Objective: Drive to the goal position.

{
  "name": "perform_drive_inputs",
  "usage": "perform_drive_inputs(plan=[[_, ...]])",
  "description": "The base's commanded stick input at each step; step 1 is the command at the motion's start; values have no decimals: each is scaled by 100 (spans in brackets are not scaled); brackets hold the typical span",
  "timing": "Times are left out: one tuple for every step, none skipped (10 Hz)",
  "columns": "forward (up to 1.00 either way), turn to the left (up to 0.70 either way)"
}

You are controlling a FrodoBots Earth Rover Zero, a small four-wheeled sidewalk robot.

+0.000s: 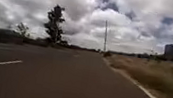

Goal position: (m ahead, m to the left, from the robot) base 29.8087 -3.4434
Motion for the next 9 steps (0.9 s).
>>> perform_drive_inputs(plan=[[85, -34], [85, -34], [85, -28], [85, -8], [85, 0], [85, 0], [85, 0], [85, 0], [85, 0]])
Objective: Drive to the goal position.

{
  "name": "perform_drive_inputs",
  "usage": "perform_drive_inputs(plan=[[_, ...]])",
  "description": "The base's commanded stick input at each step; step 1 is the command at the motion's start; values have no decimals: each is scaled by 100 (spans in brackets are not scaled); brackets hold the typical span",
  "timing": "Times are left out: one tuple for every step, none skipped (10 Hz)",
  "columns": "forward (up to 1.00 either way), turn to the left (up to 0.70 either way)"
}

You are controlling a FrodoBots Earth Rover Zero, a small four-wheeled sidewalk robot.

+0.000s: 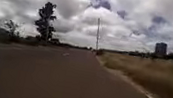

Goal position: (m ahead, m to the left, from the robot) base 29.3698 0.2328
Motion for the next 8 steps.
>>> perform_drive_inputs(plan=[[85, 0], [85, 0], [85, 0], [85, 0], [85, 0], [85, 0], [85, 0], [85, 0]])
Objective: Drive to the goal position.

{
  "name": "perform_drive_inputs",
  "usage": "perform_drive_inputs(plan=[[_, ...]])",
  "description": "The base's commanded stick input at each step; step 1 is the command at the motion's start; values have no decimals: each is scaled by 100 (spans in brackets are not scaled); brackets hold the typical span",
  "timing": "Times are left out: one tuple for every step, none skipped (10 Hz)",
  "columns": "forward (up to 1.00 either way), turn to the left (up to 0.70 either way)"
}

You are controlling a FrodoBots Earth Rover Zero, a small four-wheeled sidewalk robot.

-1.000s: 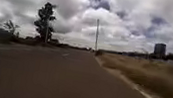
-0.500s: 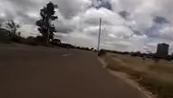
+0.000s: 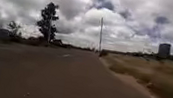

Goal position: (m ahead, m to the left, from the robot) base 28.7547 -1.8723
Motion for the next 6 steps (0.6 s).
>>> perform_drive_inputs(plan=[[85, 0], [85, 0], [85, 0], [85, 0], [85, 0], [85, 0]])
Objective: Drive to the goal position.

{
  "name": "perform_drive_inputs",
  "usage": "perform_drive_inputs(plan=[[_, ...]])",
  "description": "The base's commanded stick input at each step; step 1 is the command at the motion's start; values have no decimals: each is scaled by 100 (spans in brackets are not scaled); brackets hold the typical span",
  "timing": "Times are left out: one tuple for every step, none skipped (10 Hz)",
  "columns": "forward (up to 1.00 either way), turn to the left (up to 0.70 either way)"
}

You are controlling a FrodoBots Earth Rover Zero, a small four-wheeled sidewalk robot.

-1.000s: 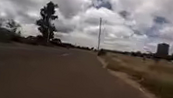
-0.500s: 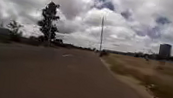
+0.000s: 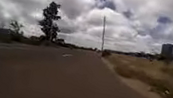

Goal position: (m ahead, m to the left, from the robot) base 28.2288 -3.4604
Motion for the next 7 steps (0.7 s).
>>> perform_drive_inputs(plan=[[85, 0], [85, 0], [85, 0], [85, 0], [85, 0], [85, 0], [85, 0]])
